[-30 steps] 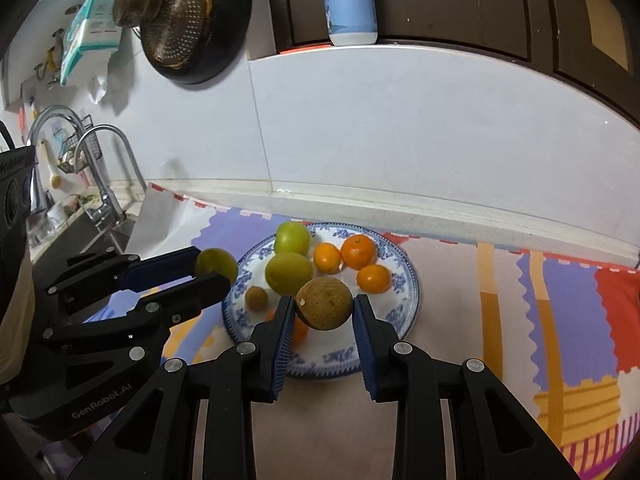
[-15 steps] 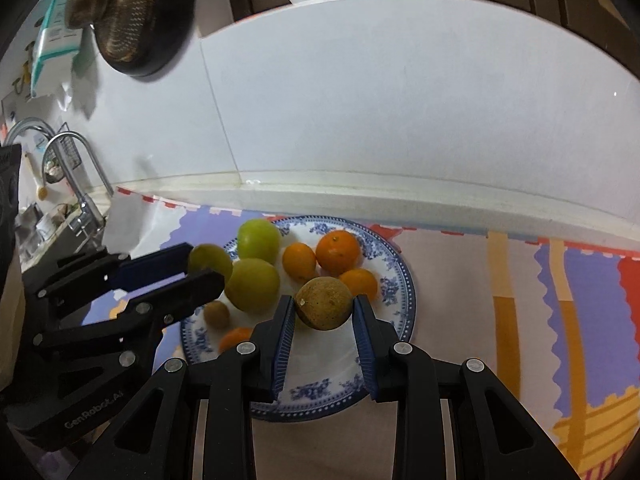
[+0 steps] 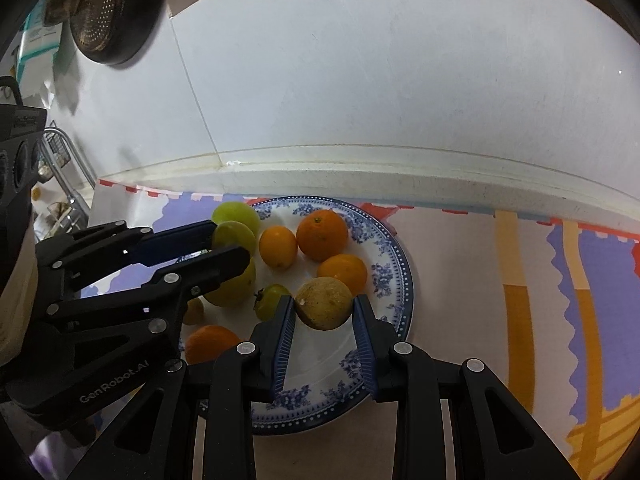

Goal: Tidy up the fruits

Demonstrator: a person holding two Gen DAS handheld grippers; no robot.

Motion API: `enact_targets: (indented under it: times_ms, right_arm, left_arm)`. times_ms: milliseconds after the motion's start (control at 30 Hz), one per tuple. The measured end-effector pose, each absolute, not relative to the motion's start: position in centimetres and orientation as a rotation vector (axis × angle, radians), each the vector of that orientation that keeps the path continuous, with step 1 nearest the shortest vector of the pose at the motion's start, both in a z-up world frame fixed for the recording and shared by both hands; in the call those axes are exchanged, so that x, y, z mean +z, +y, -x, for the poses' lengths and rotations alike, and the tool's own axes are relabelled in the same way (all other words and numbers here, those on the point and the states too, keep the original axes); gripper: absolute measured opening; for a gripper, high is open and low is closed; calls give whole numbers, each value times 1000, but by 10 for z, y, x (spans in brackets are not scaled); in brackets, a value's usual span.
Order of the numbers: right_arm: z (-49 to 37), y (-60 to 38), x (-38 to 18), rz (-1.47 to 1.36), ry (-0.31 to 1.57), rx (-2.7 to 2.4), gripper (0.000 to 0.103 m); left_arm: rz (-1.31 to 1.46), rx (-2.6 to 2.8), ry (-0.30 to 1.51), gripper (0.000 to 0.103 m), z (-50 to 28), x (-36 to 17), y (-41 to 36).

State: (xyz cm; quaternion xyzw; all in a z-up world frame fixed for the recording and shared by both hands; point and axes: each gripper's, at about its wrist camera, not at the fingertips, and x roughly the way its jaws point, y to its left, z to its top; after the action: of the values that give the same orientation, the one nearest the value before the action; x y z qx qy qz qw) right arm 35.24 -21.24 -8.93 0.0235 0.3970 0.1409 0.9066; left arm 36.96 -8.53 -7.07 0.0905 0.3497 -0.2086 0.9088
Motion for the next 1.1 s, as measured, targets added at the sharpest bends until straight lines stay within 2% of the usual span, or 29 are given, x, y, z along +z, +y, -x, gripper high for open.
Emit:
enact_targets:
  times_ms: [467, 567, 633, 667, 733, 833, 967, 1100]
  right_arm:
    - [-331, -209, -75, -33, 797, 272, 34]
    - [-317, -207, -65, -26, 774, 262, 42]
    - [-308, -205, -57, -18, 754, 258, 45]
    - [-301, -204, -52, -13, 742, 253, 46]
    - [-292, -204, -46, -13, 731, 238, 55]
    - [-274, -205, -36, -11, 705, 208, 59]
    - [-250, -204, -23, -4, 678, 183, 62]
    - [-223, -201, -9, 11, 645, 157, 72]
  left_arm:
    - [-141, -315, 672, 44, -329, -46, -58]
    - [-136, -293, 654, 52, -314, -38, -53]
    - [-129, -271, 635, 64, -302, -33, -49]
    - [-127, -257, 624, 66, -295, -30, -47]
    - [-119, -231, 605, 73, -282, -24, -41]
    - [-107, -193, 593, 81, -269, -15, -32]
    - [-120, -136, 565, 90, -245, -7, -25]
    - [-113, -119, 546, 96, -221, 0, -17]
